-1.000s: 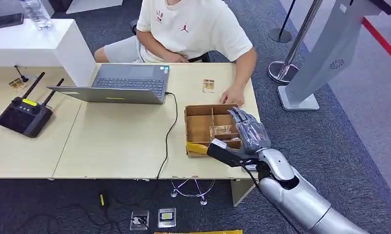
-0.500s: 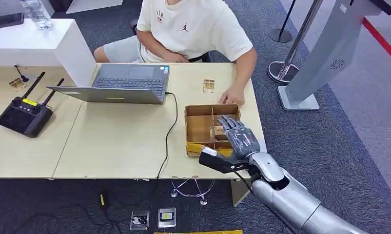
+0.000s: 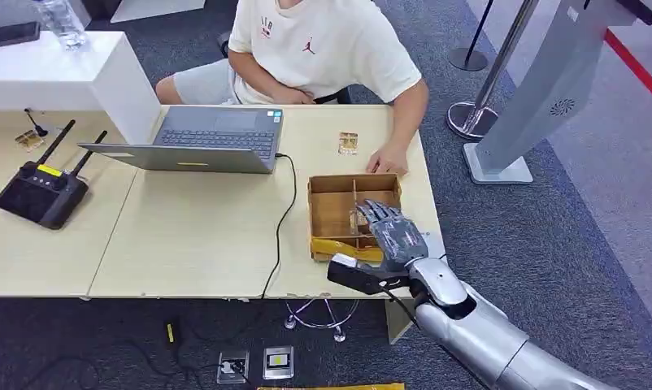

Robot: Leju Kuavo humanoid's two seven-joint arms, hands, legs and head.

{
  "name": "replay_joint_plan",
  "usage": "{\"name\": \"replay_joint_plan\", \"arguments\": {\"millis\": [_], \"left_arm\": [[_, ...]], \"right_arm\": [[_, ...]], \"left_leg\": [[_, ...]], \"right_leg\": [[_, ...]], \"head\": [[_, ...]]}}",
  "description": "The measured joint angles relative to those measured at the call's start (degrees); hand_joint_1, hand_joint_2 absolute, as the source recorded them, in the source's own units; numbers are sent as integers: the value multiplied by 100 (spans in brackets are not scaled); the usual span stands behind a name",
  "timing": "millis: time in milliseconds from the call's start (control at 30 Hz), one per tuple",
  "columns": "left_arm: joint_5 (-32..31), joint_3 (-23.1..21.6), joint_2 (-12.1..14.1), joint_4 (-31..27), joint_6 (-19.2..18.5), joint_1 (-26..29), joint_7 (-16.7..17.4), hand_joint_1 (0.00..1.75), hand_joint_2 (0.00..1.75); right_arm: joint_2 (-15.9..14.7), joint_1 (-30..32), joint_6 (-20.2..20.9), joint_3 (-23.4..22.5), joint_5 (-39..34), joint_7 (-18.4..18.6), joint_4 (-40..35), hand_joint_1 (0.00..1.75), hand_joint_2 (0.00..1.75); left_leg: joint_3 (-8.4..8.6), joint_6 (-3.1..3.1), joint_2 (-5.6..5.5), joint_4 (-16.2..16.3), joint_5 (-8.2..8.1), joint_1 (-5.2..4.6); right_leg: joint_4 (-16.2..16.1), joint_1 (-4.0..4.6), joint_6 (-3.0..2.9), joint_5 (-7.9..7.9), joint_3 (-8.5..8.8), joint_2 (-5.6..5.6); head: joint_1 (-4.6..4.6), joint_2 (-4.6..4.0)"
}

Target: Pass the card to the sensor for recognition and then transmit it.

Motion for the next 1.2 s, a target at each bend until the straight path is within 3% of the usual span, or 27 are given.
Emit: {"name": "replay_joint_plan", "arguments": {"millis": [200,467,1200], "left_arm": [[17,0,-2,0,0,12,0,0,0],[17,-2,-2,0,0,24,0,0,0],[79,-4,-2,0,0,31,0,0,0]], "right_arm": [[-11,3,-503,-13,210,310,90,0,175],[-72,58,-712,-135,415,489,131,0,175],[-168,197,-562,-345,461,419,129,5,175]], "left_leg": [[2,0,3,0,0,0],[5,0,4,0,0,0],[4,0,5,0,0,0]], "right_leg": [[-1,0,0,0,-1,1],[-1,0,0,0,-1,2],[-1,0,0,0,0,2]], "head": [[-2,-2],[0,0],[0,0]]}}
